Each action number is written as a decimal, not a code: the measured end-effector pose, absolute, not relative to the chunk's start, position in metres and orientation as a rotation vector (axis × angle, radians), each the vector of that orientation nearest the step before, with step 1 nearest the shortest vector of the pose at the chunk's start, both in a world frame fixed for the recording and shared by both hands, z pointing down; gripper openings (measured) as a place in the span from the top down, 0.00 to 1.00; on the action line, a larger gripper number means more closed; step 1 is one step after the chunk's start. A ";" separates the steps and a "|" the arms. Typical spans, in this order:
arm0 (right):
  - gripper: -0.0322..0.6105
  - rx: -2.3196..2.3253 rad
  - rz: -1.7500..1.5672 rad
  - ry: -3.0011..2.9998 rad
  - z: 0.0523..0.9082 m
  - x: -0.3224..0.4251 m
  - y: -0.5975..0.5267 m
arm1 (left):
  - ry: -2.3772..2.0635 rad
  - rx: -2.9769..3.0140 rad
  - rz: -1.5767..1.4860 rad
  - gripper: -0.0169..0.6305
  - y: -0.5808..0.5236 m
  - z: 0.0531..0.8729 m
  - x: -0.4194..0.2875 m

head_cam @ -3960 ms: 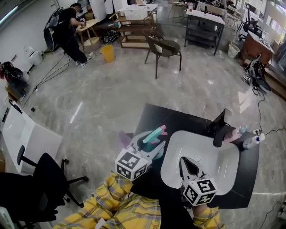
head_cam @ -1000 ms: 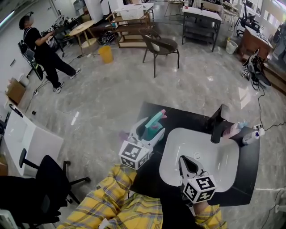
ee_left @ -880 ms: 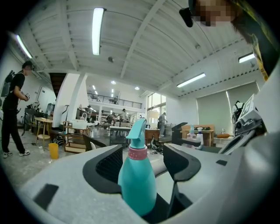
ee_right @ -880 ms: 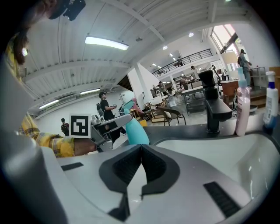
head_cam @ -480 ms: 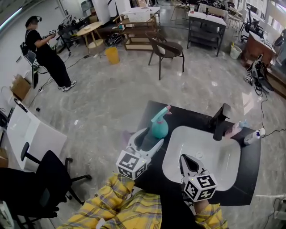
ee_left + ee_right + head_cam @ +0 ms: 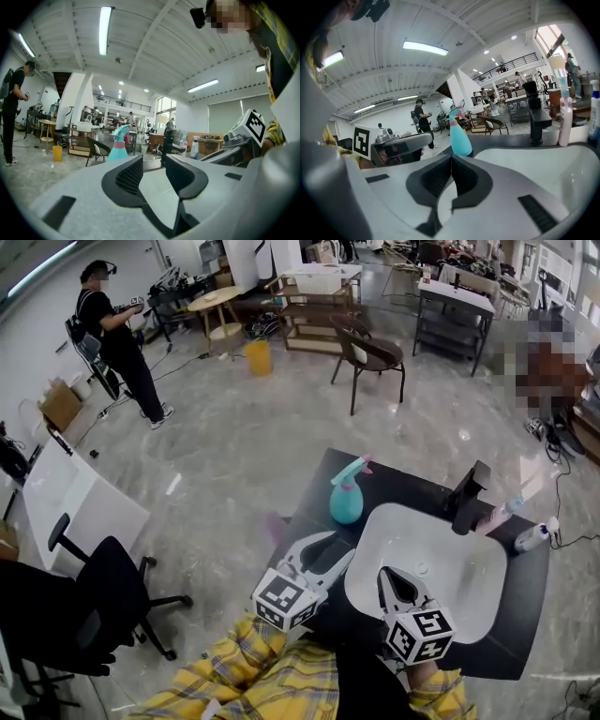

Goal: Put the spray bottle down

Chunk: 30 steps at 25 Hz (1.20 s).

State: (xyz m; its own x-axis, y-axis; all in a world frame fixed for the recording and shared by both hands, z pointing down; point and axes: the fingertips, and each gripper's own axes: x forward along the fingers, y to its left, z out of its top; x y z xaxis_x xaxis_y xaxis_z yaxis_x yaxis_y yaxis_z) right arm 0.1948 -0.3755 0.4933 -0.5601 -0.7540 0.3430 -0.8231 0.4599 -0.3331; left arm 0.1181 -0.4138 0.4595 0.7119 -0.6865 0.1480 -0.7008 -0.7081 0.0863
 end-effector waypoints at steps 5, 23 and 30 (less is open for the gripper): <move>0.94 1.348 0.702 -2.575 0.497 0.192 -0.365 | -1.112 2.799 0.172 0.88 -0.391 0.458 0.127; 0.94 1.370 0.669 -2.586 0.482 0.152 -0.344 | -0.995 2.833 0.179 0.96 -0.342 0.445 0.108; 0.94 1.410 0.659 -2.592 0.480 0.123 -0.321 | -0.980 2.803 0.206 0.96 -0.316 0.455 0.073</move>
State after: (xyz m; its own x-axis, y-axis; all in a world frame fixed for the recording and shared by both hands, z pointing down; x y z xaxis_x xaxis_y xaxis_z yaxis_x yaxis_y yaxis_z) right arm 0.1235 -0.3213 0.4795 -0.5592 -0.7713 0.3039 -0.8228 0.4715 -0.3172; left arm 0.0729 -0.3155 0.4553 0.7750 -0.6048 0.1833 -0.6275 -0.7709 0.1093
